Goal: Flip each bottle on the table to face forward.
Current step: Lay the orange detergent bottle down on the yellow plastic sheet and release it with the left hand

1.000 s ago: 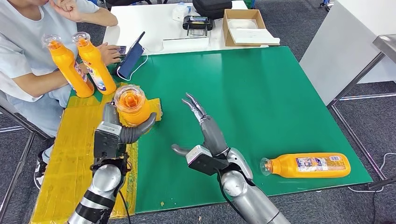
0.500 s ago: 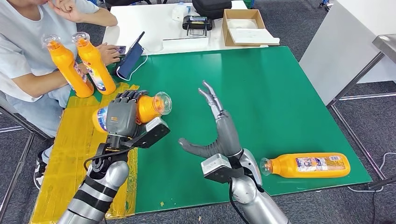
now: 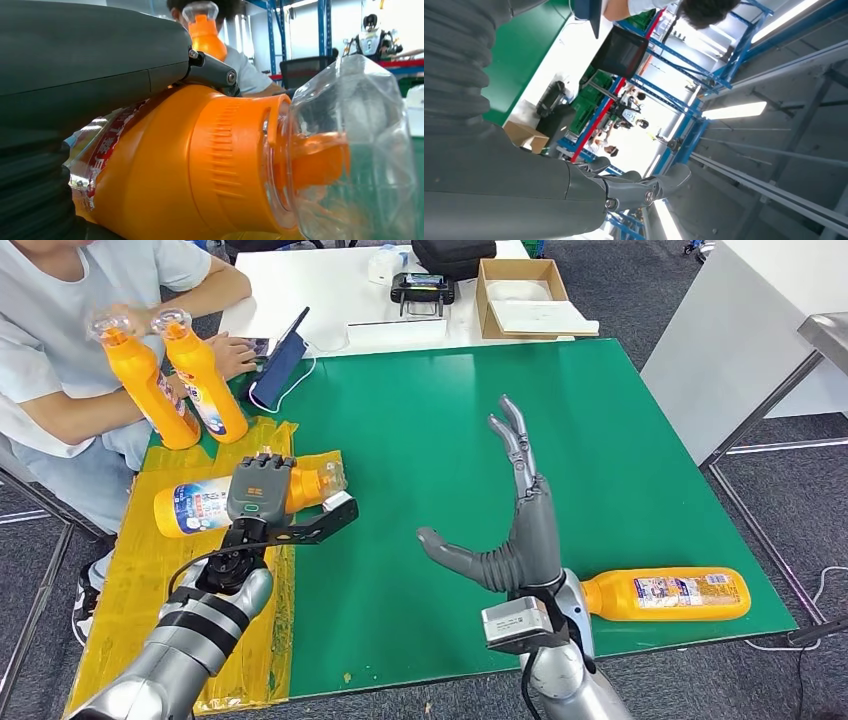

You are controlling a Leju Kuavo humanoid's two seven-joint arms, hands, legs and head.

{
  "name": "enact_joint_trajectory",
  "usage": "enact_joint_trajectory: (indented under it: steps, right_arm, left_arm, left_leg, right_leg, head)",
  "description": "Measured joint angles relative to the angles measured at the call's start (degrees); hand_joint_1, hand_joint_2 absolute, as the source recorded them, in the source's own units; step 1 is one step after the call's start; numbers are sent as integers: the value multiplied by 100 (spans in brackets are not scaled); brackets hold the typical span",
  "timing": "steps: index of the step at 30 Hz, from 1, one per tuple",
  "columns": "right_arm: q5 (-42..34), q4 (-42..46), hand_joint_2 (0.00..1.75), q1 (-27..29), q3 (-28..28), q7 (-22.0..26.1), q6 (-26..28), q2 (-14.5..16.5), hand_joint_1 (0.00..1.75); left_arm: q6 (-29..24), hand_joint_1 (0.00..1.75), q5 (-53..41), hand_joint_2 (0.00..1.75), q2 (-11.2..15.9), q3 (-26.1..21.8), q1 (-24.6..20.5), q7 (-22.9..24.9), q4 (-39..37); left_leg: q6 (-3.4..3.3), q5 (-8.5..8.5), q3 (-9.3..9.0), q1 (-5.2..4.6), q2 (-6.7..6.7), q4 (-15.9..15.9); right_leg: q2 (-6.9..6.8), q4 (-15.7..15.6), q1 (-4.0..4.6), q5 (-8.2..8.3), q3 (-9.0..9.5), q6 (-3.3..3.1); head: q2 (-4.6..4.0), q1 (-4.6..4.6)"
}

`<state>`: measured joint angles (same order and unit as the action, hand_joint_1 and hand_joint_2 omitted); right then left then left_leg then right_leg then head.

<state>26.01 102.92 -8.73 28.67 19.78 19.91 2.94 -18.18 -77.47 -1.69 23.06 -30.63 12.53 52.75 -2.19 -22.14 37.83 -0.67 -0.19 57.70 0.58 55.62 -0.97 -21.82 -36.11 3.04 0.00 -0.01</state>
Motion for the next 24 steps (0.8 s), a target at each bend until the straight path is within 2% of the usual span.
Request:
enact_joint_trajectory:
  steps: [5,9,14,18,24]
  right_arm:
    - [36,41,175,8,-2,10,47,-1,0]
    - [216,69,175,9,0,50,295,-1,0]
    - [433,94,175,3,1,-21,473,-5,0]
    - [520,87,175,-24,8,-113,486,-8,0]
    - [532,11,175,-138,45,-215,448,3,0]
  left_arm:
    - [20,175,-4,175,3,-8,-66,37,-176]
    - [60,175,29,175,3,-123,-123,116,-385]
    - [56,173,182,175,2,-305,-199,-16,-763]
    - [12,0,409,175,-54,-458,-216,-107,-1065]
    - [-46,0,662,175,-148,-625,-282,-253,-1388]
  left_leg:
    - [0,0,1,0,0,0]
    - [0,0,0,0,0,0]
    - [0,0,0,0,0,0]
    - [0,0,1,0,-1,0]
    - [0,0,2,0,-2,0]
  right_leg:
    - [0,0,0,0,0,0]
    - [0,0,0,0,0,0]
    - [0,0,1,0,0,0]
    - [0,1,0,0,0,0]
    - [-1,1,0,0,1,0]
  head:
    - [0,0]
    - [0,1]
    - [0,0]
    - [0,0]
    - [0,-1]
